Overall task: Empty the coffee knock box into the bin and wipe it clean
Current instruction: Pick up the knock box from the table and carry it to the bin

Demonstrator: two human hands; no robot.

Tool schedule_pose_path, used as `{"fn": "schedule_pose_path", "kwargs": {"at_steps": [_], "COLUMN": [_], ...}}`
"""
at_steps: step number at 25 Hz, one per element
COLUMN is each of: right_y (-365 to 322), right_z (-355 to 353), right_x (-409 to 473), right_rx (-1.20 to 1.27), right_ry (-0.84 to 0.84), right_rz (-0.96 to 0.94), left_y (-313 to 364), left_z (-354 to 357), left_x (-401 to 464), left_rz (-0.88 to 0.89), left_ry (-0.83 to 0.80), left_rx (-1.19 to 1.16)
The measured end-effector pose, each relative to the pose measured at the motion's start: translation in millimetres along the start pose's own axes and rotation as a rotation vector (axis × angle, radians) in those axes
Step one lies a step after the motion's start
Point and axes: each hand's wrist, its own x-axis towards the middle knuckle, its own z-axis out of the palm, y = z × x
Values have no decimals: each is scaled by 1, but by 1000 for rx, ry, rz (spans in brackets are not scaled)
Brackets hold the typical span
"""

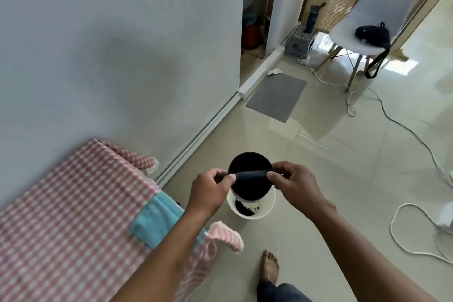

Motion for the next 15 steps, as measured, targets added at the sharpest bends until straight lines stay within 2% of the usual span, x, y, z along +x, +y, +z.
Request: {"fn": "schedule_pose_path", "kwargs": {"at_steps": [2,4,7,11,15], "right_y": [12,22,27,20,21], "right_z": [-20,-39,-65,-86,-82], "right_x": [23,44,72,106,145], "right_rx": [2,-16,-69,-134,-144], "right_ry": [-30,-90,-198,-321,-400], "right_rz": [-1,-15,-59,-141,-153], "left_y": [8,17,32,35,20], "left_z": [23,39,50,53,60], "left_x": [18,34,57,85,113], "left_rz": [-55,-156,-307,-392,-402], "left_ry": [-16,-78,-308,-552,-659], "left_rx": [-17,-138,-309,-427,-394]}}
